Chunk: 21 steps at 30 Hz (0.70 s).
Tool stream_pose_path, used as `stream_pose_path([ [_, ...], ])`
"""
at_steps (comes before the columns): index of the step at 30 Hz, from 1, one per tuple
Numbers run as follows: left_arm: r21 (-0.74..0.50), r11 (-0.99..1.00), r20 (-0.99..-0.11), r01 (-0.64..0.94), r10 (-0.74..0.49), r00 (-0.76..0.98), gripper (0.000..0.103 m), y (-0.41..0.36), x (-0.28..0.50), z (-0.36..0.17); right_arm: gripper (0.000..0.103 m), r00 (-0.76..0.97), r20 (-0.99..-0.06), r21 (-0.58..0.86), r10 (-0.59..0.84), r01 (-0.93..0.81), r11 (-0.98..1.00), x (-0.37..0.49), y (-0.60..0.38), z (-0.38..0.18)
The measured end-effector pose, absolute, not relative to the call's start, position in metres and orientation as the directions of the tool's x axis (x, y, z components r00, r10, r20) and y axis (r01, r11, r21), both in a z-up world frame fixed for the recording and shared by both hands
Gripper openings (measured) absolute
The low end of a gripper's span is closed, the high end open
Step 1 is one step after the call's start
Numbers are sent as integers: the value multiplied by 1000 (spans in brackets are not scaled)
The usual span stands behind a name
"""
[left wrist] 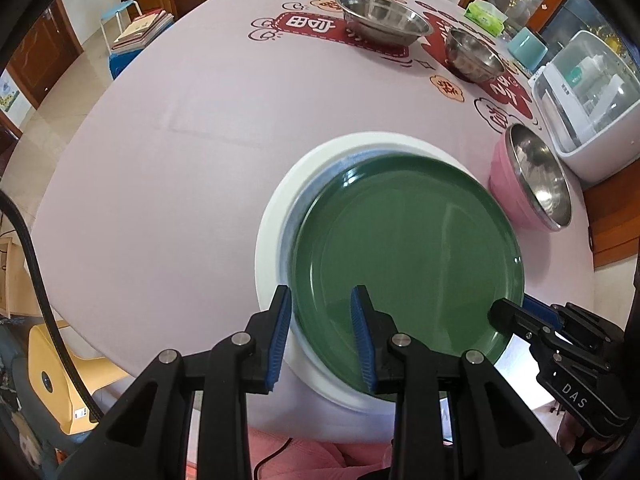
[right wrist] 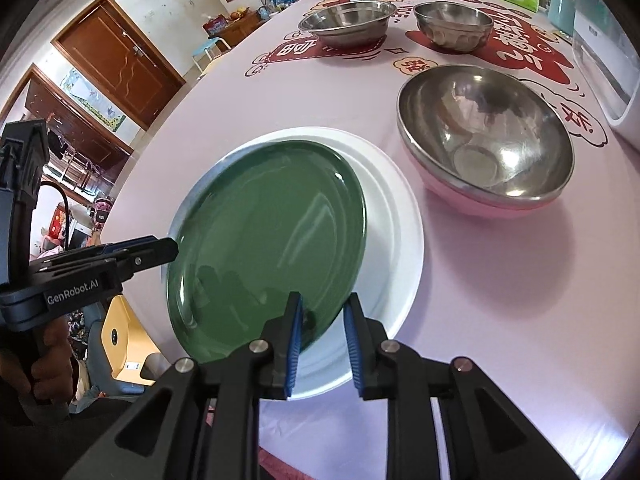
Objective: Organize plates and bowls
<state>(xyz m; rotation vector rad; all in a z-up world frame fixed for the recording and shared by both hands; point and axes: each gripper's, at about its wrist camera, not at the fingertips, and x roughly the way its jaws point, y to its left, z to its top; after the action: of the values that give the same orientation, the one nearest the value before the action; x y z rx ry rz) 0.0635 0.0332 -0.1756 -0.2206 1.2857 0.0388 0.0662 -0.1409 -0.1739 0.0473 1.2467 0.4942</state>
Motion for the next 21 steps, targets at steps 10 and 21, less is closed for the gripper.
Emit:
stream_pose_path([
  [10,-125,980,-943,-157,-68,326,30,33,86,-159,27,257,-888,276,382,-366,889,75,-141,-163],
  [21,-112,985,-926,-128,-57,374,31,33,103,-134,28,368,-812,317,452,-373,872,79,-149,-137],
])
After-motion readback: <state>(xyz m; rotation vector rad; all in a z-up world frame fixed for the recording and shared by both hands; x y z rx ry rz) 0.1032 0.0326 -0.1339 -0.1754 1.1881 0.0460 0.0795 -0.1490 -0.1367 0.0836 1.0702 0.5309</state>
